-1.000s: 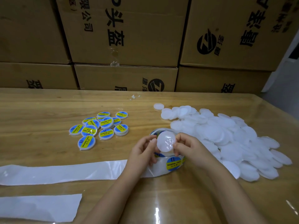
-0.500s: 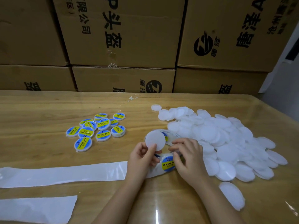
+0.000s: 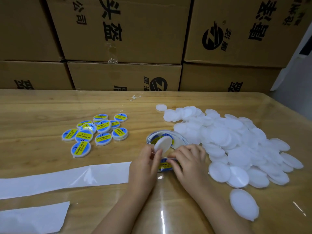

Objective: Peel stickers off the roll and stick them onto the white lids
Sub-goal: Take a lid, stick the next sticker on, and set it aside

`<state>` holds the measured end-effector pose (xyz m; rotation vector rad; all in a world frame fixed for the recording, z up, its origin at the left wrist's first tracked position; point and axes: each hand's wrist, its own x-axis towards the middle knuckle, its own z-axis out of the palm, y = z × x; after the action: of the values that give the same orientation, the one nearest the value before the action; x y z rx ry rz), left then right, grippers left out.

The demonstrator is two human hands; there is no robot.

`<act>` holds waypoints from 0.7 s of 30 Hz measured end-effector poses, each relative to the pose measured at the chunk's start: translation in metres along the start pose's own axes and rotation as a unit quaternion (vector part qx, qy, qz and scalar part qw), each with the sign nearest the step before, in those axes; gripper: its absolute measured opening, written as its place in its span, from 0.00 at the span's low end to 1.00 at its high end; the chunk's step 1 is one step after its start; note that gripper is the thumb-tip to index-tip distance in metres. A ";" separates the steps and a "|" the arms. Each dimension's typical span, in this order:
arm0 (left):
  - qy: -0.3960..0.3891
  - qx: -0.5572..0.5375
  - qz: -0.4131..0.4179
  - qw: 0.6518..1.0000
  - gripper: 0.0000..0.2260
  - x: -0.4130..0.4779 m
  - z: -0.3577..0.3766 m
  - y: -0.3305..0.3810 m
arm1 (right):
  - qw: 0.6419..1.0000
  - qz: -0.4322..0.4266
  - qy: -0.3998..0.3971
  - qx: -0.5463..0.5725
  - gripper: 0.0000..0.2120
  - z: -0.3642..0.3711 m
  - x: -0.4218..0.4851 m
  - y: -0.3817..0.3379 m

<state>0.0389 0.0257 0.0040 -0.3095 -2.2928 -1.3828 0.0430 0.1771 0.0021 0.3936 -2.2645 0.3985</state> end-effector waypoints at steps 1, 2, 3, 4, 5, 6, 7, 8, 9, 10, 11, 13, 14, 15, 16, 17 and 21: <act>-0.006 0.006 0.012 1.000 0.05 0.000 0.002 0.000 | 1.000 0.001 0.000 -0.005 0.09 0.000 0.000 -0.002; -0.008 0.011 0.026 1.000 0.06 0.000 0.003 0.000 | 1.000 0.004 -0.002 -0.004 0.09 0.000 0.000 -0.004; -0.006 0.017 0.040 0.999 0.07 0.000 0.003 0.000 | 1.000 0.006 -0.006 0.003 0.09 -0.001 0.000 -0.006; -0.003 0.020 0.048 0.999 0.08 0.000 0.004 0.000 | 1.000 0.007 -0.012 0.015 0.09 -0.002 0.000 -0.007; 0.002 0.020 0.049 0.999 0.08 0.001 0.003 0.000 | 0.999 0.007 -0.020 0.029 0.09 -0.003 0.001 -0.008; 0.007 0.016 0.046 0.999 0.07 0.002 0.003 0.000 | 0.999 0.005 -0.032 0.043 0.09 -0.004 0.001 -0.009; 0.010 0.007 0.042 0.999 0.07 0.003 0.002 0.000 | 0.997 0.002 -0.046 0.057 0.09 -0.006 0.001 -0.010; 0.012 -0.005 0.036 0.999 0.07 0.003 0.001 0.000 | 0.996 -0.001 -0.059 0.071 0.09 -0.008 0.000 -0.011; 0.013 -0.022 0.025 0.999 0.08 0.004 0.000 0.000 | 0.994 -0.003 -0.071 0.082 0.09 -0.009 0.000 -0.011; 0.013 -0.050 0.008 0.999 0.07 0.004 -0.001 0.001 | 0.993 -0.004 -0.080 0.090 0.10 -0.010 0.000 -0.012; 0.010 -0.087 -0.015 0.996 0.07 0.005 -0.002 0.001 | 0.992 -0.003 -0.085 0.098 0.11 -0.011 0.000 -0.012; -0.005 -0.166 -0.068 0.984 0.07 0.007 -0.003 0.002 | 0.990 0.004 -0.089 0.113 0.14 -0.012 0.000 -0.012; -0.015 -0.202 -0.088 0.975 0.07 0.008 -0.003 0.001 | 0.989 0.007 -0.091 0.117 0.14 -0.012 0.000 -0.012; -0.024 -0.231 -0.100 0.967 0.06 0.009 -0.003 0.001 | 0.988 0.009 -0.094 0.121 0.14 -0.012 -0.001 -0.012; -0.030 -0.250 -0.107 0.962 0.06 0.011 -0.003 0.001 | 0.988 0.010 -0.093 0.124 0.14 -0.012 -0.001 -0.013; -0.034 -0.264 -0.111 0.957 0.07 0.012 -0.003 0.000 | 0.988 0.010 -0.090 0.128 0.13 -0.012 -0.002 -0.013; -0.041 -0.297 -0.131 0.945 0.08 0.013 -0.004 -0.003 | 0.991 0.009 -0.060 0.117 0.08 -0.011 -0.001 -0.015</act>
<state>0.0270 0.0207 0.0098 -0.2510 -1.9765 -2.2282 0.0570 0.1685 0.0110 0.5298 -2.3452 0.6694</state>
